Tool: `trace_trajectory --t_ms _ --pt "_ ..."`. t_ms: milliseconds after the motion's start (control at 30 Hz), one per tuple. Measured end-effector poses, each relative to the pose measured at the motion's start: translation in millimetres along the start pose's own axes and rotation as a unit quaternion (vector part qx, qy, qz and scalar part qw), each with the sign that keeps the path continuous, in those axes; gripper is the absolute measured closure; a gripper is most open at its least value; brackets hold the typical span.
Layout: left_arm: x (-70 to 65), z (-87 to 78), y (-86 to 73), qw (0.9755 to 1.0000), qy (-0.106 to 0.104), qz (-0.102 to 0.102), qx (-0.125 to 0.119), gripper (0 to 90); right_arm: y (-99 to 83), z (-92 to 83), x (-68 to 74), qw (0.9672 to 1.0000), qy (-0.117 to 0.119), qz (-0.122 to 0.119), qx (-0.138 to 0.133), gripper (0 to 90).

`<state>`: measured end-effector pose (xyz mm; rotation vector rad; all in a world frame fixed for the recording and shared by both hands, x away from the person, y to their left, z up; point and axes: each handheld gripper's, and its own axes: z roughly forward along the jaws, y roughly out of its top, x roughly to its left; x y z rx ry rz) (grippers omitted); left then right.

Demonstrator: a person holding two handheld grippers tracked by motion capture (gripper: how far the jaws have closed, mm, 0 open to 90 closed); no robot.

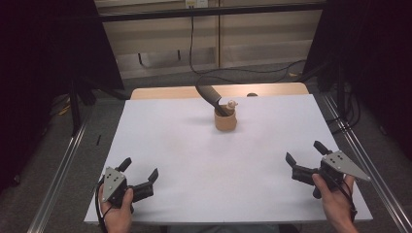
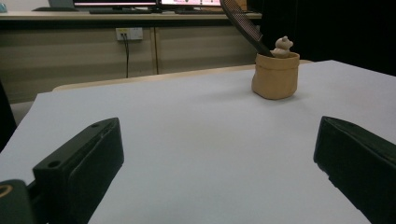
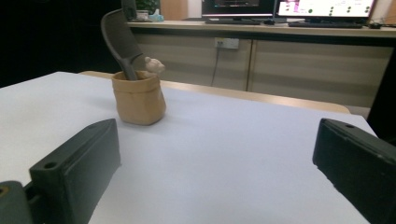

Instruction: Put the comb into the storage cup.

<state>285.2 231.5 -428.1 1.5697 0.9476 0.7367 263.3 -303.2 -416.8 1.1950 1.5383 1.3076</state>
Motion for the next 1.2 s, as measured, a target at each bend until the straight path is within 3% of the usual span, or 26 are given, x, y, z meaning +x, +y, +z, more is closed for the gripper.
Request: trace_trajectory --t_ms 433,667,733,933,1200 --pt "-0.5 -2.5 -0.2 1.0000 -0.003 0.002 0.000 1.7 -14.9 -16.8 -1.5 0.9999 -0.009 -0.007 0.009 0.0" --pt "-1.8 -1.9 0.1 1.0000 -0.007 0.006 0.000 1.7 -26.0 -24.6 -10.0 0.9998 -0.019 0.011 0.001 0.0" --pt "-2.7 -1.8 -0.1 0.9999 -0.013 0.004 -0.001 1.7 -27.7 -26.5 -10.3 0.9997 -0.024 0.002 0.001 0.0" --pt "-6.1 1.4 -1.6 0.9997 -0.021 0.011 0.009 1.7 -35.2 -21.8 -9.1 0.9993 -0.026 -0.008 0.024 0.0" --pt "-3.4 3.6 -1.1 0.9998 -0.016 0.006 0.010 1.7 -34.1 -18.0 -5.8 0.9997 -0.018 -0.010 0.016 0.0"
